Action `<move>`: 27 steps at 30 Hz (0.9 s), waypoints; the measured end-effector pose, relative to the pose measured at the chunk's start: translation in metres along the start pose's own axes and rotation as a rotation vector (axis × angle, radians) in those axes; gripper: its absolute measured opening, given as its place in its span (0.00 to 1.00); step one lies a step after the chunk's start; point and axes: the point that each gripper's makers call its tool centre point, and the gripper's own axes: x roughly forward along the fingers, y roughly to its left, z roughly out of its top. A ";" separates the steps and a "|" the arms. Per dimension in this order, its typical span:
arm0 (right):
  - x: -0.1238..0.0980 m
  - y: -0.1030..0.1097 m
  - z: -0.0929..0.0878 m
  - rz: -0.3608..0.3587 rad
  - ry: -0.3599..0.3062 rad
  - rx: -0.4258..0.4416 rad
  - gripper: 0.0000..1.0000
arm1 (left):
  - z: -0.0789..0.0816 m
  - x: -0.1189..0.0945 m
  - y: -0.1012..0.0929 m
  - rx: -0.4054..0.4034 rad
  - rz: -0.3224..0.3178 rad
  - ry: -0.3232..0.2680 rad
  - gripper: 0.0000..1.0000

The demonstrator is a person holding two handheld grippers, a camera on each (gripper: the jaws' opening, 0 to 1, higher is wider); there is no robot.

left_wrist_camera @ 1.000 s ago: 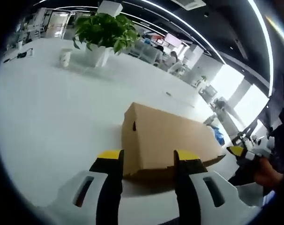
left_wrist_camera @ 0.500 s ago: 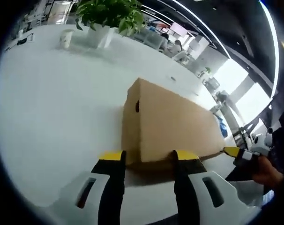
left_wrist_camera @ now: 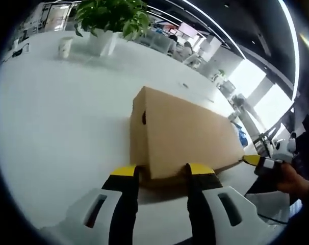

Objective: Operate the shoe box by opening the lid, removing the specified soft item, and placing it in the target area until the item is outside and the box remains undamaged.

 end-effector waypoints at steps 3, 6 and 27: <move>0.008 0.001 0.009 -0.009 0.000 -0.016 0.26 | 0.007 0.004 0.003 0.000 0.009 -0.004 0.36; 0.015 -0.002 0.016 -0.010 -0.001 -0.018 0.25 | 0.014 0.010 0.004 -0.005 0.012 -0.006 0.36; 0.045 -0.032 0.064 -0.023 0.005 0.014 0.25 | 0.060 0.064 -0.007 0.048 0.026 0.038 0.35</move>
